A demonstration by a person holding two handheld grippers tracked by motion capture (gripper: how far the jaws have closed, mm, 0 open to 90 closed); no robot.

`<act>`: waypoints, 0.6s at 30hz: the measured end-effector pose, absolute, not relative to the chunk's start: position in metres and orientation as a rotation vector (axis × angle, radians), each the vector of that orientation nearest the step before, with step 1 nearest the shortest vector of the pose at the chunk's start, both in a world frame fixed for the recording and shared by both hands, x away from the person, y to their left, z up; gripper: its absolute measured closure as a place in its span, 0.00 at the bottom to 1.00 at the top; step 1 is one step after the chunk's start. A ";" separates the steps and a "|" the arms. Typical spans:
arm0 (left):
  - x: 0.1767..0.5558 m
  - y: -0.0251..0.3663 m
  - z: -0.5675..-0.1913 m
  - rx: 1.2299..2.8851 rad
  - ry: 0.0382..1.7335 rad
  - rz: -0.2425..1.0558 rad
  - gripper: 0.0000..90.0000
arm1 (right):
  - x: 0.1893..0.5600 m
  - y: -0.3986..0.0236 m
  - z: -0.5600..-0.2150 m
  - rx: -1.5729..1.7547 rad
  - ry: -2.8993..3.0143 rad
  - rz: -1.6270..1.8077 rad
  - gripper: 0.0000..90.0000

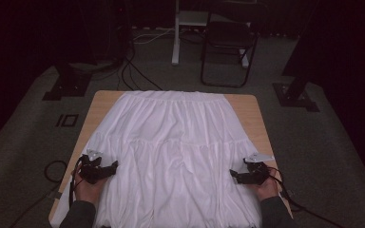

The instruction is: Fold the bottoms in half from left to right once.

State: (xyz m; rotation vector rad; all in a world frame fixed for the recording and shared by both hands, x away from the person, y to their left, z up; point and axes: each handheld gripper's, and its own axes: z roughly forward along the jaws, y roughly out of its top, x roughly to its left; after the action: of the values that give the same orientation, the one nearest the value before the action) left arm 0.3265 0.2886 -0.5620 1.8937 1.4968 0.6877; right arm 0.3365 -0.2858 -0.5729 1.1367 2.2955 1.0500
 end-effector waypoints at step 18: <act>0.312 0.300 -0.534 1.817 1.472 0.783 0.40 | 0.336 -0.286 -0.573 1.138 2.292 1.050 0.19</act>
State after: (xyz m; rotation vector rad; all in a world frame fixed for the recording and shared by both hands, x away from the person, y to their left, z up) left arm 0.3124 0.3003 -0.5344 1.8175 1.4721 0.7834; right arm 0.3364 -0.2858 -0.5729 1.1382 2.2924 1.0496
